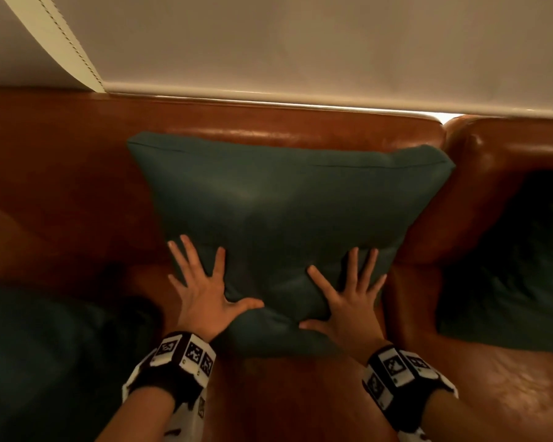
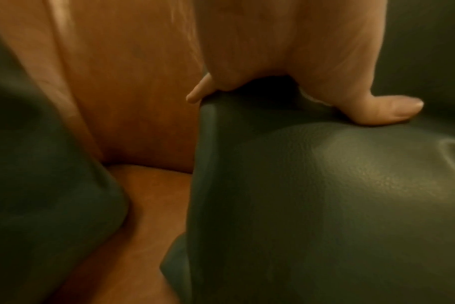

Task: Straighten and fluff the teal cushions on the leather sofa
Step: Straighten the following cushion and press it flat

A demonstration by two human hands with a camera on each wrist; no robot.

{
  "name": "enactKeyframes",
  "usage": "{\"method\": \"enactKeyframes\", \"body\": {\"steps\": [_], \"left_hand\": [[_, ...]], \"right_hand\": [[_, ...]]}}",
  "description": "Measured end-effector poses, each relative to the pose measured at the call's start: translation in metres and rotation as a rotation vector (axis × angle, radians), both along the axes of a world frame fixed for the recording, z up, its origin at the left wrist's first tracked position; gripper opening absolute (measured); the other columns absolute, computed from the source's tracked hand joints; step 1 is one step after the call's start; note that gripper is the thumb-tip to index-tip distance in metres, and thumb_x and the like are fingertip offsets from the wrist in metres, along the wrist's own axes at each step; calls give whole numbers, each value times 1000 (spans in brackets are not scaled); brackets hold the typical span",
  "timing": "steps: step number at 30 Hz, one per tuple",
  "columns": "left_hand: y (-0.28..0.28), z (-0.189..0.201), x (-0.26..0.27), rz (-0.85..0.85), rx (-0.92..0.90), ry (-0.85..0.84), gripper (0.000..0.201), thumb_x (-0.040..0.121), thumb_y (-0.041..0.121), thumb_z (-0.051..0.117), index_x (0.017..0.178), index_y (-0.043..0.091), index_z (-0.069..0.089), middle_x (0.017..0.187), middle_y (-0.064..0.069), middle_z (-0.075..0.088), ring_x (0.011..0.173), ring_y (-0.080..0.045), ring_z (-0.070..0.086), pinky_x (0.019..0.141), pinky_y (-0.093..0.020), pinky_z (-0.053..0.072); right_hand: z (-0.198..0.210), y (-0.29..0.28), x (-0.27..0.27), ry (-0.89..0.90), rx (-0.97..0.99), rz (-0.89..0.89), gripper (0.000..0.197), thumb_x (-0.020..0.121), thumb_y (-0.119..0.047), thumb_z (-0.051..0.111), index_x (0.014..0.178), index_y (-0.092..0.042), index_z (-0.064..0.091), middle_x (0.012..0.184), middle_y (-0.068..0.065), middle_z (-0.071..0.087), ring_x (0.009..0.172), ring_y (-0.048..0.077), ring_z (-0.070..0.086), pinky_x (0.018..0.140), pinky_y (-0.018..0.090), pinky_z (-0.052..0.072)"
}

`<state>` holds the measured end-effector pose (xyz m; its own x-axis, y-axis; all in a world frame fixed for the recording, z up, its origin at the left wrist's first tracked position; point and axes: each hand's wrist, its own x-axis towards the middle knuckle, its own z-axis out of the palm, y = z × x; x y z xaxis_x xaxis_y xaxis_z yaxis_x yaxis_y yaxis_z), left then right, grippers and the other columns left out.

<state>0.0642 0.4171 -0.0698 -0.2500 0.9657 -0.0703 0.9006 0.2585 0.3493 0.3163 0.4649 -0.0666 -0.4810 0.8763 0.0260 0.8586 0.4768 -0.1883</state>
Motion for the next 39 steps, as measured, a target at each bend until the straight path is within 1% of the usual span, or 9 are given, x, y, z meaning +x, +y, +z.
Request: {"method": "enactKeyframes", "body": {"steps": [5,8,13,16,19,24,30,34,39], "left_hand": [[-33,5,8,25,134,-37,119,54,92,36,148,36,-11,151,-17,-31,141,-44,-17,95,-78,14],[-59,0,25,200,90,-168,130,55,90,40,148,20,-16,151,-29,-21,139,-53,-2,99,-73,24],[-32,-3,32,190,-11,-138,118,72,84,27,142,-10,12,144,-45,5,130,-59,14,95,-67,34],[-30,-10,30,246,-34,-142,119,65,91,21,146,11,-14,150,-28,-21,138,-54,3,103,-66,25],[-46,-8,37,284,28,-190,105,65,91,18,142,36,-27,153,-19,-25,141,-47,-7,102,-72,16],[-88,-17,52,-59,215,89,76,82,64,37,147,36,9,156,-20,-12,143,-44,-8,100,-75,12],[-69,-46,24,-297,4,330,143,38,54,88,147,43,-3,158,-2,-15,144,-35,-13,95,-76,13],[-71,-32,29,-284,43,298,92,71,73,56,147,46,12,160,-1,-2,146,-35,0,97,-78,13],[-65,33,33,-175,521,141,41,95,48,38,132,30,42,138,-7,33,136,-25,28,104,-63,25]], "right_hand": [[11,-32,21,314,-12,-97,99,65,-84,49,146,-50,3,158,3,-21,143,39,-16,102,73,2],[-2,-54,32,385,-186,-291,118,52,-90,51,145,-51,-9,153,-1,-34,142,30,-26,104,70,1],[-29,-29,9,250,-248,-260,126,54,-75,67,140,-50,-22,147,-2,-44,138,44,-20,102,71,22],[-29,-28,-3,219,-270,-331,127,60,-62,75,132,-57,-29,140,-8,-52,136,37,-28,105,72,16],[-25,-46,3,114,-169,-348,119,66,-71,62,142,-44,-25,153,6,-32,142,43,-16,101,76,5],[-33,-93,15,-122,227,274,79,78,-46,39,148,-43,5,160,6,-7,144,43,-4,92,79,20],[-57,-60,-4,-379,242,273,113,63,-47,76,146,-48,0,160,-5,-11,145,37,-6,90,84,15],[-50,-70,-9,-335,235,261,102,63,-56,73,146,-47,15,160,-3,-6,144,38,2,93,82,12],[17,-67,-9,-11,490,328,71,90,-51,45,150,-37,11,161,0,-5,148,24,2,100,77,10]]}}
